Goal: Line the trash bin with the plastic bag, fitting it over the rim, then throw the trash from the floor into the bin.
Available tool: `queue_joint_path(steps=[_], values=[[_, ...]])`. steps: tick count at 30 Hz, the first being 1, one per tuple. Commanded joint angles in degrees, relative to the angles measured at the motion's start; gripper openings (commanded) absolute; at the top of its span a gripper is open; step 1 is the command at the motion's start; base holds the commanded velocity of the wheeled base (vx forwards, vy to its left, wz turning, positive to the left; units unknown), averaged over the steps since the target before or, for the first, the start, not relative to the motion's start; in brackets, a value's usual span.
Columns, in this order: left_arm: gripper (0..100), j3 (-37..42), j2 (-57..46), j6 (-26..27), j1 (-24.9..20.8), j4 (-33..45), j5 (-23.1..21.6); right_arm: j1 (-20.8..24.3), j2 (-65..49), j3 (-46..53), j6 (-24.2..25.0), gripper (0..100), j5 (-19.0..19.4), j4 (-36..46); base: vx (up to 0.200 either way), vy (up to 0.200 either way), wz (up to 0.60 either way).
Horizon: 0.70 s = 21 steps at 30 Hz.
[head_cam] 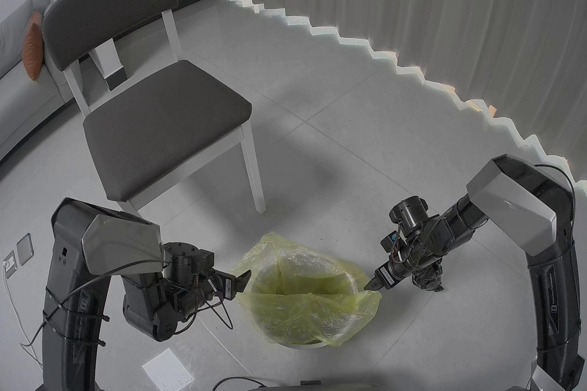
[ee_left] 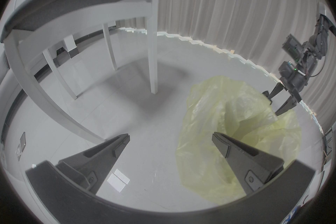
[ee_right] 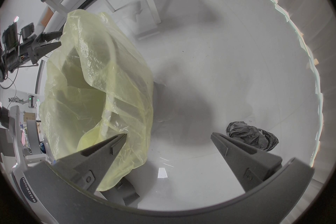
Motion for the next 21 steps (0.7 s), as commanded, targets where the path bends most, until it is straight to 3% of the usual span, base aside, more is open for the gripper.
queue_joint_path(steps=[1, 2, 6, 14, 21], values=[[100, -7.9, 1.9, 0.1, 1.0, 7.4, 0.8, 0.3, 1.8, -1.6, -0.3, 100, -0.2, 0.8, 0.000, 0.000, 0.00], [100, -7.9, 1.9, 0.1, 1.0, 7.4, 0.8, 0.3, 1.8, -1.6, -0.3, 100, -0.2, 0.8, 0.000, 0.000, 0.00], [100, -17.4, 2.3, 0.0, 1.1, 20.0, 2.6, 0.3, 1.7, -1.4, -0.3, 100, -0.3, 0.8, 0.000, 0.000, 0.00], [100, -25.6, 1.3, 0.2, 1.0, 37.6, 4.3, 0.3, 1.6, -1.4, -1.0, 100, -0.4, 2.2, 0.000, 0.000, 0.00], [100, -22.1, 0.2, 8.3, 2.3, 38.6, 6.6, 0.2, 1.3, -1.5, -3.0, 100, -0.3, 5.7, 0.000, 0.000, 0.00]])
